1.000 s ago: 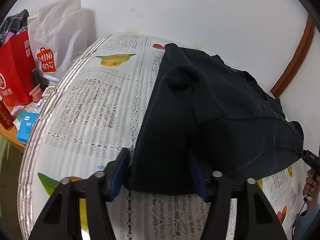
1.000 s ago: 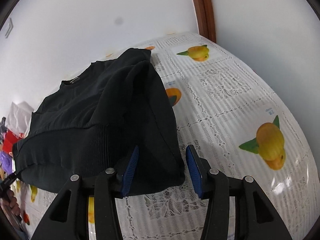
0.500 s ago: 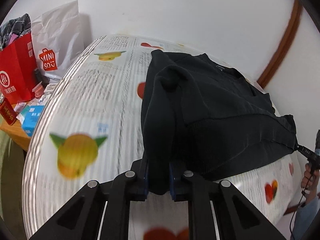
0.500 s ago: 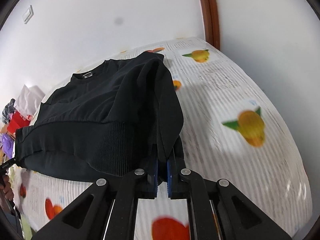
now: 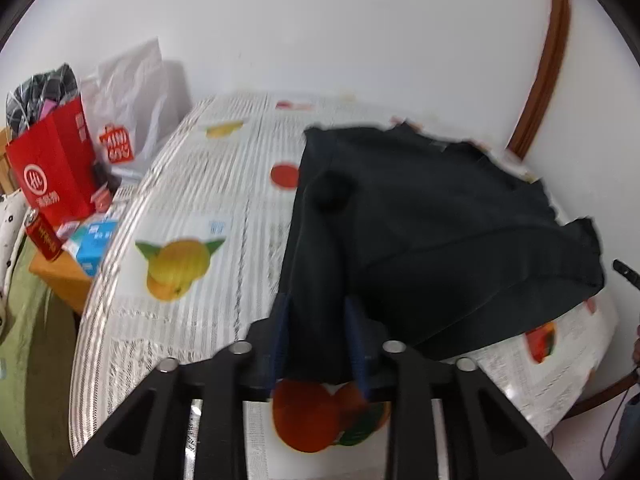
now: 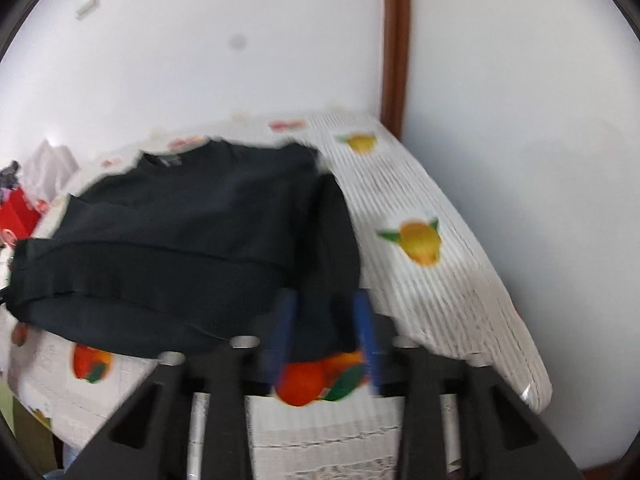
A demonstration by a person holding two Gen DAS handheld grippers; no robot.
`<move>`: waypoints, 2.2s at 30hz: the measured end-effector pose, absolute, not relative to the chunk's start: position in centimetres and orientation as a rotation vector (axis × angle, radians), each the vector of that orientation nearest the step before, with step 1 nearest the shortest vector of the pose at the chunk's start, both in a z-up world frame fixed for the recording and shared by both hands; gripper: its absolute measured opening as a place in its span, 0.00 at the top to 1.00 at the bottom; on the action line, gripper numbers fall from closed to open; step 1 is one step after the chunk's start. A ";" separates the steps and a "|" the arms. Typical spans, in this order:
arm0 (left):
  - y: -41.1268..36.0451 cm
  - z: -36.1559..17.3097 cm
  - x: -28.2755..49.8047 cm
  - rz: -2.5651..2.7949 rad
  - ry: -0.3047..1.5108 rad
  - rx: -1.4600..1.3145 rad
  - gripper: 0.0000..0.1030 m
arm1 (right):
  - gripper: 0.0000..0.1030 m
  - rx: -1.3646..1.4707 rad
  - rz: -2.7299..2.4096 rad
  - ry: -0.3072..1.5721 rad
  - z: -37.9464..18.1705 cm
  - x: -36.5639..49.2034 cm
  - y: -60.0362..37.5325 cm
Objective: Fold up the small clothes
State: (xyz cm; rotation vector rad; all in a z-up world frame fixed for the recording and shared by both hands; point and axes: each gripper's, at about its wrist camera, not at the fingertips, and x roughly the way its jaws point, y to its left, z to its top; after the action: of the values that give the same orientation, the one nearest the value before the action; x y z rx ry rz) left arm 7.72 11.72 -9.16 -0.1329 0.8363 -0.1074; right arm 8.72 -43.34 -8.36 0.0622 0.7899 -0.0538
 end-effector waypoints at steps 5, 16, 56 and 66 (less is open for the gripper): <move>10.4 -7.7 7.4 -0.230 0.787 -0.170 0.55 | 0.54 0.078 0.015 0.790 -8.8 9.6 -41.3; 8.7 -11.8 11.0 -0.265 0.930 -0.297 0.72 | 0.71 0.248 0.028 0.844 -13.3 13.7 -41.9; 8.6 -8.2 17.2 -0.212 0.782 -0.237 0.56 | 0.68 0.172 -0.011 0.724 -7.8 21.7 -39.7; 4.7 -9.7 14.6 -0.312 0.854 -0.157 0.56 | 0.64 0.024 0.117 0.769 -8.4 17.2 -34.7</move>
State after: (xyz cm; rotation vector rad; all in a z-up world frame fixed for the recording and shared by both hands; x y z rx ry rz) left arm 14.56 4.67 -9.68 -0.1569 0.8540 -0.3123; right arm 17.17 -34.71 -8.36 0.0244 0.7692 0.1166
